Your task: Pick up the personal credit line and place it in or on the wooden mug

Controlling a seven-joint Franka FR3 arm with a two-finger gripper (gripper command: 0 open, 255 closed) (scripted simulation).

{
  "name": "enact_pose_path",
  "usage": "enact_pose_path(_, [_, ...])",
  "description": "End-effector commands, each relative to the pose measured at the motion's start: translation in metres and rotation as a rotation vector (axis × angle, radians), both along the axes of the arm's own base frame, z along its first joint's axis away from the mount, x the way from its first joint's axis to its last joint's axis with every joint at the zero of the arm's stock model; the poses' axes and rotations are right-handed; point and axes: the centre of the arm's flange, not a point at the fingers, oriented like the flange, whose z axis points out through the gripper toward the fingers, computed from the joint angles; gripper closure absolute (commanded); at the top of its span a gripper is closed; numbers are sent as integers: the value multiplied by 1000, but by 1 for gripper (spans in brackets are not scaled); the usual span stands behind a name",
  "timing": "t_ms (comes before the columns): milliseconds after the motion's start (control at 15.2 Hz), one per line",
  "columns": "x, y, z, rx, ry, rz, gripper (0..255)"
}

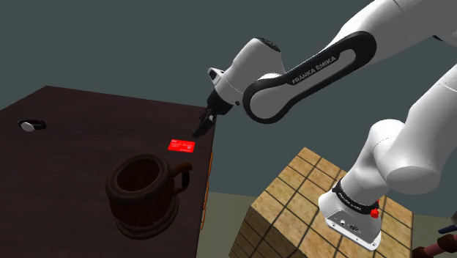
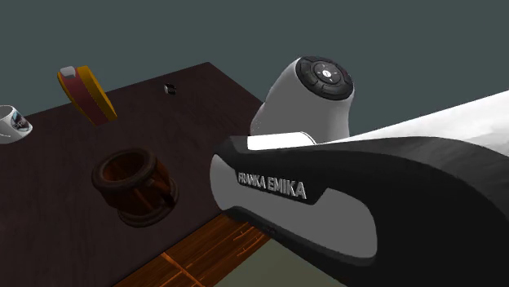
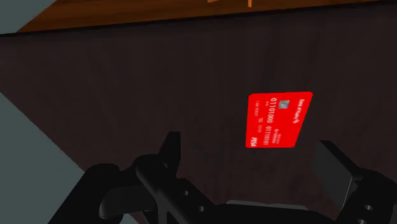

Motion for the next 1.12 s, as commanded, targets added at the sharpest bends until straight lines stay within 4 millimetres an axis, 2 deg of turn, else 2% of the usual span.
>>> enact_pose_path(0, [10,19,-11,14,-31,41,0])
enact_pose_path(264, [21,55,-29,40,-83,116,0])
enact_pose_path(726, [36,69,-60,40,-83,116,0])
enact_pose_path(1056, [37,70,-63,40,-83,116,0])
